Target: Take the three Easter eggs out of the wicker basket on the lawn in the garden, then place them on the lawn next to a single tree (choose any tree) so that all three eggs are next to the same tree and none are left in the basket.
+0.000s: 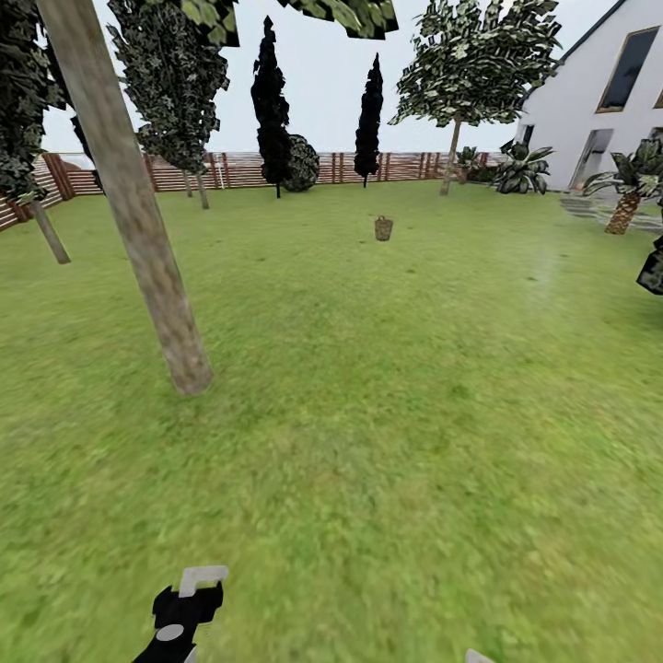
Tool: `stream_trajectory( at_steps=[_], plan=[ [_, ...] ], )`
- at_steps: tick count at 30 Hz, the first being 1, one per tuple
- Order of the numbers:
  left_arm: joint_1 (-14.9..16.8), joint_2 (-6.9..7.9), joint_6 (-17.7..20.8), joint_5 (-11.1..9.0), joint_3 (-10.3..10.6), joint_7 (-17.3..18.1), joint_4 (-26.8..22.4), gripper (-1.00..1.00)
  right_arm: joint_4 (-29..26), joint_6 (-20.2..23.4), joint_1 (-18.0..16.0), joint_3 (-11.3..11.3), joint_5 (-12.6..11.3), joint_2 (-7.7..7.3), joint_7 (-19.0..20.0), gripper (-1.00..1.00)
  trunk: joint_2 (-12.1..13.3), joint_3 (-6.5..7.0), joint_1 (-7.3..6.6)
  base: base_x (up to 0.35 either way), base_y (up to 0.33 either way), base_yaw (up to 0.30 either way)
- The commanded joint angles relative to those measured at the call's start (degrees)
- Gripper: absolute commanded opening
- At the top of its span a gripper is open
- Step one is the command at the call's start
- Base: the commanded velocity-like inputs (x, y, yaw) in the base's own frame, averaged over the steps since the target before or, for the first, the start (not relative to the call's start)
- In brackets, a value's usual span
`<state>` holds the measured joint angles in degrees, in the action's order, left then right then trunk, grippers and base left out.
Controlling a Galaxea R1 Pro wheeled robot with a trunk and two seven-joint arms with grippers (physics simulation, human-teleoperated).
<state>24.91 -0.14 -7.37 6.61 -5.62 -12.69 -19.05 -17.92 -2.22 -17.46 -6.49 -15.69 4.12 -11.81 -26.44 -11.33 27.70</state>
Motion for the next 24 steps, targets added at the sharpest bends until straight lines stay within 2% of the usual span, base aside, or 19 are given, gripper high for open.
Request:
stream_trajectory(
  at_steps=[1,14,24],
  plan=[
    [0.05,-0.04,-0.19,0.60,-0.36,-0.06,0.06,1.00,-0.01,-0.24,-0.03,-0.10,-0.55,0.02,-0.05,1.00,-0.09,-0.10,0.06,0.330,0.000,0.000],
    [0.05,-0.04,-0.19,0.60,-0.36,-0.06,0.06,1.00,-0.01,-0.24,-0.03,-0.10,-0.50,0.06,-0.05,1.00,-0.09,-0.10,0.06,0.330,-0.001,0.000],
    [0.05,-0.04,-0.19,0.60,-0.36,-0.06,0.06,1.00,-0.01,-0.24,-0.03,-0.10,-0.53,0.01,-0.05,1.00,-0.09,-0.10,0.06,0.330,-0.072,0.000]
  ],
)
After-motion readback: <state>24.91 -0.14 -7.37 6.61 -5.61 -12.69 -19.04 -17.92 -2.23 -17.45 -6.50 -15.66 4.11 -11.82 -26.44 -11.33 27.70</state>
